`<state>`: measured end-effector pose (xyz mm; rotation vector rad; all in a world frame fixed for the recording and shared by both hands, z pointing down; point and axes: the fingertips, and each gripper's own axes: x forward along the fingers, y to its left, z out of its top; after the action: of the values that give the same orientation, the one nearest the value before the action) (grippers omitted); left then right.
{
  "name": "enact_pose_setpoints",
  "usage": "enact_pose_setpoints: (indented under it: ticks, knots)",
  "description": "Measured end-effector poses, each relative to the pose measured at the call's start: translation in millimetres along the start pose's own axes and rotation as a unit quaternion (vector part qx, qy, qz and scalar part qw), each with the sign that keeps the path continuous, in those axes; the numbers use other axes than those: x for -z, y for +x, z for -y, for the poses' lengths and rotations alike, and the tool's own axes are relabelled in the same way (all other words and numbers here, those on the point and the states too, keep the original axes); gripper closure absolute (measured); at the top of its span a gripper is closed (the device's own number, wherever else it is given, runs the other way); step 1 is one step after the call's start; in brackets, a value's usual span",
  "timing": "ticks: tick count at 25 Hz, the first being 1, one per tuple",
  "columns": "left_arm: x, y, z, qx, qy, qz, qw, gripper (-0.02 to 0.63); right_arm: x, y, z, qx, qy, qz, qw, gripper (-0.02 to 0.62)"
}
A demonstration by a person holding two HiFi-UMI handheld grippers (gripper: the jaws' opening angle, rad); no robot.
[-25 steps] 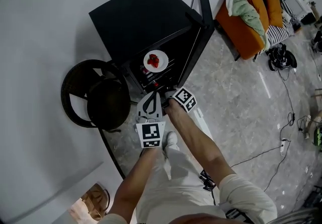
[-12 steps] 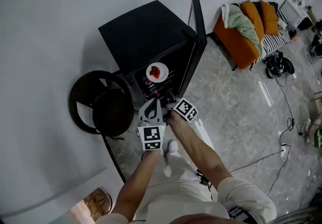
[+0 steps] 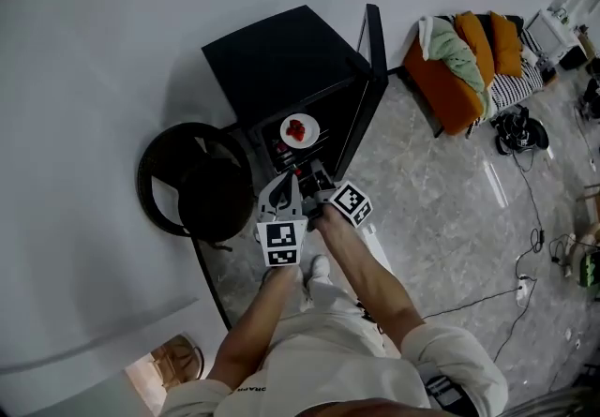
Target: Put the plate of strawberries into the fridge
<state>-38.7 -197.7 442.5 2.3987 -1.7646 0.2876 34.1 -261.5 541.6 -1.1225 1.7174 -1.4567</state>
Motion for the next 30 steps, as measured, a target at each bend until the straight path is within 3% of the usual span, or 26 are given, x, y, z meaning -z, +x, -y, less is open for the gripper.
enact_pose_setpoints:
  ticks: [10, 23, 30]
  knots:
    - [-41.7, -41.7, -7.1, 0.007, -0.015, 0.011, 0.9998, 0.604, 4.5, -26.6, -66.6, -0.026, 0.007, 0.011, 1.000, 0.583]
    - [-80.8, -21.6, -14.8, 0.016, 0.001, 0.048, 0.9987, 0.604, -16.7, -12.3, -121.4, -0.076, 0.004, 0.016, 0.997, 0.583]
    - [-97.3, -10.8, -17.3, 0.021, -0.001, 0.062, 0.9978, 0.604, -27.7, -9.6, -141.6, -0.094, -0.076, 0.012, 0.993, 0.583]
